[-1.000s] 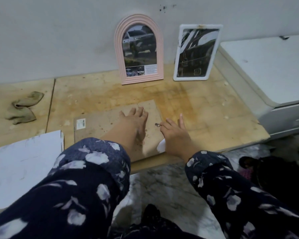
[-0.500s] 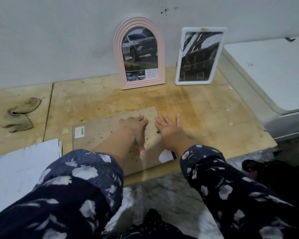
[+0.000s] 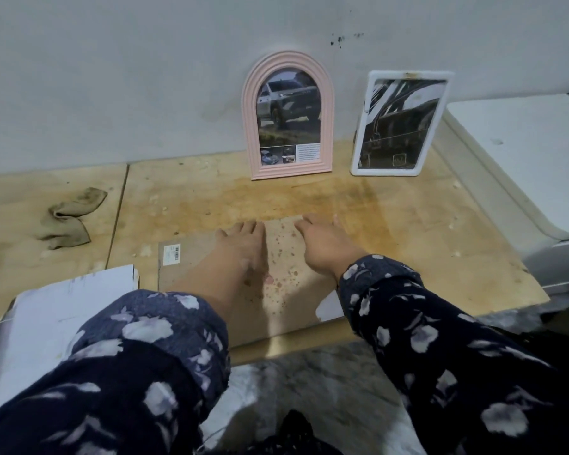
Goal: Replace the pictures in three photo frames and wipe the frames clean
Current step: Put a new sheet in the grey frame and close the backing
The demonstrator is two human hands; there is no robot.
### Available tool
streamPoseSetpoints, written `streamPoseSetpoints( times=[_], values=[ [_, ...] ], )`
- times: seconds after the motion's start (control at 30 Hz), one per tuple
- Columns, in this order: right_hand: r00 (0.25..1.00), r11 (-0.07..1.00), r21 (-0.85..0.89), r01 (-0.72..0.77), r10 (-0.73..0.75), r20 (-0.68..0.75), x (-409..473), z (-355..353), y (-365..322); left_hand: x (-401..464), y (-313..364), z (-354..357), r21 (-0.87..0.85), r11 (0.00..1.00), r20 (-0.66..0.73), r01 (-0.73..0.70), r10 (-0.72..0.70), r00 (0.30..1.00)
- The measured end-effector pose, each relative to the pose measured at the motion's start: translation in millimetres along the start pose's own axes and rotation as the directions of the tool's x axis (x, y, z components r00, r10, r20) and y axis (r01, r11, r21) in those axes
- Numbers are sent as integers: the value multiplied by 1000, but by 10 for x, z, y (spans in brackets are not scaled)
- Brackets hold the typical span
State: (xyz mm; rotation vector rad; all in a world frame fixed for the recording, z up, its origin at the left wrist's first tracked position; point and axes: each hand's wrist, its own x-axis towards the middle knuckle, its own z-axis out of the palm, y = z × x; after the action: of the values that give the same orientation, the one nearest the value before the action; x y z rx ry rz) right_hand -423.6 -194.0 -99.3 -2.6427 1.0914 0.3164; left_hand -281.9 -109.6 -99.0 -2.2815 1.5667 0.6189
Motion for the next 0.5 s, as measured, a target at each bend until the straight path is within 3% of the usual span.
streamPoseSetpoints(
  times=[0.23,0.37,0.5],
  values=[
    [951,984,135,-113,68,303,185,79,-146,30,-129,54,-9,999,55,44,-43,998],
    [919,998,-6,-65,62,388,259,-26,-115,24,-115,56,52,998,98,45,-50,994],
    [924,992,-119,-28,72,377,272,-68,-178,11,-73,25,122,991,170,50,-71,983]
  ],
)
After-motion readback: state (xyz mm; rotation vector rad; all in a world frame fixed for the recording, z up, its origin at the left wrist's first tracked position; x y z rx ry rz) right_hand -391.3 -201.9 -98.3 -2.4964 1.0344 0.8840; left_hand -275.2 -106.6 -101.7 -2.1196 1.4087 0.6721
